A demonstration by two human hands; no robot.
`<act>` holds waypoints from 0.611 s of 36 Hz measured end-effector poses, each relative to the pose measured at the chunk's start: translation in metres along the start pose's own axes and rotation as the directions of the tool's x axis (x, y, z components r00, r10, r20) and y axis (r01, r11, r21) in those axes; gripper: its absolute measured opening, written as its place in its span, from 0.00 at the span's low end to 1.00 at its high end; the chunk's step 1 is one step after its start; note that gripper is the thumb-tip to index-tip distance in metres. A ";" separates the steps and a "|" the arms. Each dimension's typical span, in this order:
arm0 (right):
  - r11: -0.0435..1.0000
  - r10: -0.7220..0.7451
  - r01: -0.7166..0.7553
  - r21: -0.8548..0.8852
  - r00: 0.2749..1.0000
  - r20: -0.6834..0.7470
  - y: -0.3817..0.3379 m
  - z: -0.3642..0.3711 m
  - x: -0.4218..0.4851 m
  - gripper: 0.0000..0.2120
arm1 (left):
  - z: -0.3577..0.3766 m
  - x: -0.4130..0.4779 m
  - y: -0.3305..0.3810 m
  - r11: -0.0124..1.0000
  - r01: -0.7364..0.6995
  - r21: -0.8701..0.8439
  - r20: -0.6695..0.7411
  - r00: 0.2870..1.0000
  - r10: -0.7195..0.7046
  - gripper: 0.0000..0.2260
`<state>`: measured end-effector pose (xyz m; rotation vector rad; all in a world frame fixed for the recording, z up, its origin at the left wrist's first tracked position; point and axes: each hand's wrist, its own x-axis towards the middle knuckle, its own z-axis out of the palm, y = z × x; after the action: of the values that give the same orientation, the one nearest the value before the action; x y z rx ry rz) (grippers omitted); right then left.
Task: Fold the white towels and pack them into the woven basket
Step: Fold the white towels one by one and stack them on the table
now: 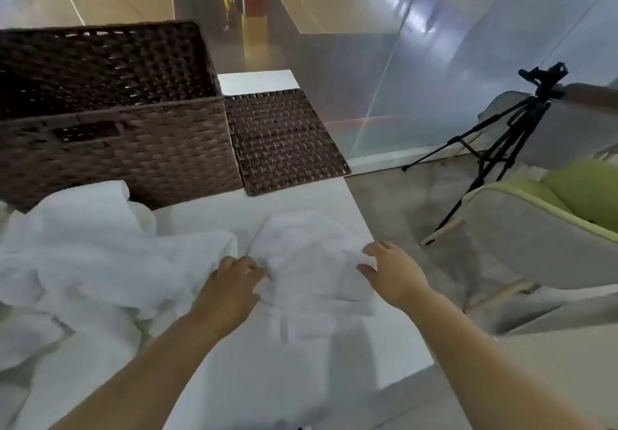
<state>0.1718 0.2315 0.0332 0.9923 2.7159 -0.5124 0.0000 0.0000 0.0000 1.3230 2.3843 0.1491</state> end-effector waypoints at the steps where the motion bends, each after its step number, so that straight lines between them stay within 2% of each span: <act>1: 1.000 0.007 -0.007 0.007 1.000 0.008 -0.002 0.000 0.010 0.19 | 0.000 0.008 -0.001 0.999 -0.031 0.009 0.022 0.999 0.031 0.19; 5: 1.000 0.012 -0.012 0.004 0.997 0.074 -0.011 -0.001 0.049 0.22 | 0.011 0.034 -0.008 0.995 -0.096 -0.002 0.092 0.991 0.096 0.17; 13: 0.998 0.049 -0.058 0.029 0.963 0.266 -0.022 0.020 0.104 0.27 | 0.022 0.050 -0.027 0.985 -0.128 -0.112 0.153 0.978 0.144 0.15; 17: 0.992 0.109 -0.125 0.035 0.949 0.296 -0.019 0.033 0.113 0.17 | 0.019 0.053 -0.034 0.987 -0.109 -0.117 0.204 0.970 0.132 0.18; 22: 0.989 0.122 -0.141 0.037 0.941 0.315 -0.004 0.041 0.107 0.12 | 0.017 0.057 -0.032 0.993 -0.116 -0.015 0.181 0.976 0.117 0.12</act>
<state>0.0919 0.2751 -0.0363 1.0031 2.3501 -0.6656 -0.0446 0.0282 -0.0416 1.4117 2.1551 0.0631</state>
